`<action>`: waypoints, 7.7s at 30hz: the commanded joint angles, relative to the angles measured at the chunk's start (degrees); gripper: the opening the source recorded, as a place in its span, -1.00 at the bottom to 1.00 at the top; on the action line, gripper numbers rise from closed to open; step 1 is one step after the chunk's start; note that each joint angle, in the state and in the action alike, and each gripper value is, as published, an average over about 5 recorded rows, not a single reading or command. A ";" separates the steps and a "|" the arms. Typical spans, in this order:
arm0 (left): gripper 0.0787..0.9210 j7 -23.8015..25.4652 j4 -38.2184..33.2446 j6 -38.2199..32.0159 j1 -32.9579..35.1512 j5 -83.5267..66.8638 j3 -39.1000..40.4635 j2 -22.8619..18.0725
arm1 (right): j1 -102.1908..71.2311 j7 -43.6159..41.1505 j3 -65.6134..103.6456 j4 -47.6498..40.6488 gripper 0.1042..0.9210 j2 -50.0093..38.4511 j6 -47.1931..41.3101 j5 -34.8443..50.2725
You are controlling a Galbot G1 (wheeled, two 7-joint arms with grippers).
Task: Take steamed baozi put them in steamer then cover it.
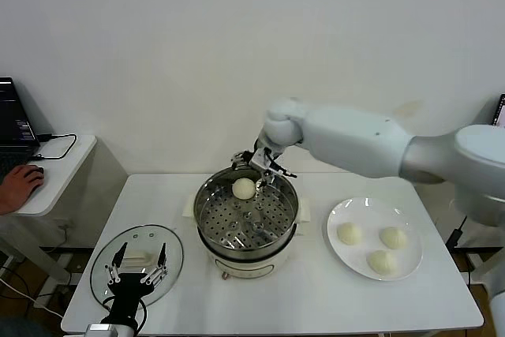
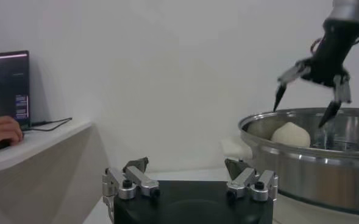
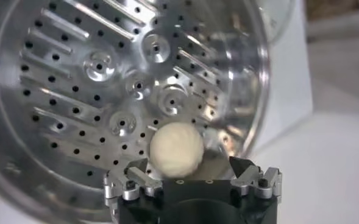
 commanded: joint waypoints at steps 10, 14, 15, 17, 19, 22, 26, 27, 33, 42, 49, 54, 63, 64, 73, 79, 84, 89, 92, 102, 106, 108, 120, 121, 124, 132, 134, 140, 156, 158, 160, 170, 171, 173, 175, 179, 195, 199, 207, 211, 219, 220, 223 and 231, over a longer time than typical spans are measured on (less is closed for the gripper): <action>0.77 0.06 -1.02 0.03 0.16 0.16 0.27 0.75 | 1.50 -3.69 -0.78 24.33 0.76 -38.08 -24.15 5.71; 0.77 -0.03 -0.61 -0.11 0.22 0.15 0.23 1.11 | -4.15 -3.42 0.26 24.20 0.76 -40.94 -23.73 1.45; 0.77 -0.05 -0.46 -0.15 0.24 0.14 0.21 1.19 | -5.78 -3.31 0.81 23.97 0.76 -41.22 -23.66 0.64; 0.77 -0.08 -0.09 -0.21 0.23 0.14 0.15 1.31 | -9.47 -3.08 2.37 23.21 0.76 -41.42 -23.40 -1.12; 0.77 -0.09 0.25 -0.22 0.12 0.15 0.11 1.27 | -12.96 -2.87 4.63 21.94 0.76 -40.99 -23.19 -2.68; 0.77 -0.05 0.46 -0.17 -0.09 0.22 0.17 0.99 | -17.73 -2.41 8.22 19.74 0.76 -39.71 -23.25 -4.65; 0.77 -0.03 0.49 -0.06 -0.23 0.36 0.27 0.47 | -22.98 -1.71 11.18 16.57 0.76 -37.28 -23.45 -6.45; 0.77 -0.03 0.48 -0.04 -0.21 0.38 0.27 0.37 | -24.20 -1.65 11.97 15.71 0.76 -36.68 -23.43 -6.78; 0.77 0.02 0.29 -0.02 0.14 0.53 0.13 -0.01 | -30.35 -1.17 15.91 11.55 0.76 -33.31 -22.96 -7.97; 0.77 -0.09 0.63 -0.21 0.44 0.52 -0.14 0.08 | -36.77 -0.13 20.73 6.94 0.76 -28.86 -21.87 -9.86; 0.77 -0.10 0.71 -0.23 0.36 0.45 -0.24 0.28 | -38.76 0.58 23.62 2.76 0.76 -26.31 -20.54 -11.73; 0.77 -0.07 0.97 -0.27 0.21 0.43 -0.30 0.38 | -39.52 1.09 25.26 0.61 0.76 -24.88 -20.25 -12.42; 0.77 0.02 1.20 -0.23 -0.14 0.49 -0.17 0.32 | -39.45 1.36 26.23 -0.69 0.76 -23.51 -20.18 -12.52; 0.77 0.02 1.25 -0.24 -0.15 0.50 -0.16 0.30 | -39.48 1.32 26.23 -0.79 0.76 -23.36 -20.19 -12.53; 0.77 0.04 1.26 -0.25 -0.14 0.49 -0.20 0.26 | -39.54 0.43 26.48 -1.75 0.46 -22.41 -20.20 -13.34; 0.77 0.02 1.06 -0.27 -0.02 0.51 -0.20 0.19 | -39.29 -0.14 26.73 -1.38 0.22 -22.75 -20.13 -13.05; 0.77 0.04 0.84 -0.25 0.08 0.56 -0.14 0.14 | -36.32 -1.08 26.01 1.68 0.14 -25.21 -21.06 -10.39; 0.77 0.09 0.67 -0.21 0.12 0.57 -0.14 0.31 | -27.72 -2.51 24.05 6.06 0.14 -29.90 -22.80 -4.61; 0.77 0.10 0.79 -0.20 -0.08 0.54 -0.05 0.45 | -20.92 -2.79 21.82 8.71 0.14 -32.08 -24.43 0.05; 0.77 0.13 1.41 -0.37 -0.75 0.30 0.48 0.94 | 4.96 1.81 5.67 18.63 0.16 -26.97 -32.98 19.70; 0.77 0.15 1.30 -0.37 -1.05 0.13 0.46 1.24 | 8.09 5.40 3.13 18.97 0.18 -19.77 -37.30 27.08; 0.77 0.15 1.21 -0.37 -1.24 0.02 0.41 1.40 | 8.07 7.22 2.51 18.55 0.18 -15.86 -39.24 29.85; 0.77 -0.01 0.99 -0.85 -1.77 -0.08 -0.37 1.16 | -1.60 13.77 2.40 8.50 0.19 5.99 -44.80 35.82; 0.77 0.00 0.96 -0.91 -1.76 -0.09 -0.46 1.13 | -2.33 13.99 2.35 7.75 0.20 7.18 -44.84 35.76; 0.77 0.02 0.83 -1.01 -1.78 -0.11 -0.69 1.02 | -4.35 14.70 2.21 5.57 0.20 10.14 -44.88 35.37; 0.77 -0.02 0.57 -1.36 -1.71 -0.18 -1.11 0.72 | -7.97 15.94 1.86 0.43 0.20 14.18 -44.88 33.21; 0.77 -0.02 0.54 -1.45 -1.68 -0.22 -1.17 0.70 | -8.68 15.97 1.96 -0.85 0.20 14.89 -44.87 32.61; 0.77 0.00 0.85 -1.68 -1.62 -0.40 -1.26 0.97 | -10.25 15.86 1.96 -3.11 0.20 16.61 -44.88 31.14; 0.77 -0.01 0.73 -1.82 -1.41 -0.36 -1.18 0.74 | -2.05 7.19 2.38 3.70 0.69 7.62 -44.72 29.13; 0.77 0.02 0.66 -1.79 -1.52 -0.37 -1.14 0.80 | 0.29 3.74 2.79 5.94 0.74 3.49 -44.03 28.13; 0.77 0.06 0.59 -1.73 -1.67 -0.38 -1.08 0.89 | 2.20 0.74 2.83 8.38 0.75 -1.02 -42.86 26.48; 0.77 0.21 -0.15 -1.52 -1.55 -0.40 -0.83 1.60 | 6.00 -11.62 -0.05 25.01 0.76 -31.08 -31.50 11.78; 0.77 0.21 -0.18 -1.53 -1.46 -0.39 -0.85 1.70 | 5.46 -12.60 -0.14 26.05 0.76 -34.08 -29.94 9.91; 0.77 0.21 -0.21 -1.55 -1.28 -0.37 -0.88 1.93 | 3.96 -14.19 -0.19 27.25 0.76 -38.59 -26.87 6.15; 0.77 0.21 -0.21 -1.56 -1.17 -0.31 -0.88 2.08 | 1.76 -15.16 -0.05 27.94 0.76 -42.00 -23.98 2.58; 0.77 0.23 -0.10 -1.54 -0.99 -0.08 -0.82 1.97 | -7.64 -15.14 4.81 28.80 0.76 -47.95 -20.14 -3.20; 0.77 0.17 -0.51 -1.58 1.21 1.31 -0.93 0.73 | -42.57 -9.62 29.36 22.22 0.76 -47.99 -17.60 -13.55; 0.77 0.14 -0.69 -1.65 1.63 1.44 -1.05 0.34 | -43.62 -8.65 29.77 20.40 0.76 -45.22 -17.95 -14.27; 0.77 0.11 -0.52 -1.68 1.83 1.45 -1.31 0.07 | -45.21 -7.60 30.27 17.09 0.76 -41.55 -18.62 -14.93; 0.77 0.13 -0.16 -1.68 1.70 1.45 -1.32 0.09 | -46.09 -6.90 30.78 15.99 0.76 -40.25 -18.85 -15.34; 0.77 0.19 0.23 -1.61 1.07 1.40 -1.30 0.27 | -46.28 -6.08 30.86 13.85 0.76 -38.45 -19.41 -15.37; 0.77 0.20 0.29 -1.61 1.01 1.39 -1.31 0.30 | -46.29 -6.09 30.85 13.67 0.76 -38.24 -19.51 -15.36; 0.77 0.20 0.53 -1.61 0.88 1.37 -1.30 0.32 | -46.28 -6.17 30.79 13.33 0.74 -37.82 -19.77 -15.32; 0.77 0.22 0.67 -1.61 0.74 1.38 -1.20 0.23 | -46.82 -6.30 30.92 12.34 0.53 -37.27 -20.12 -15.28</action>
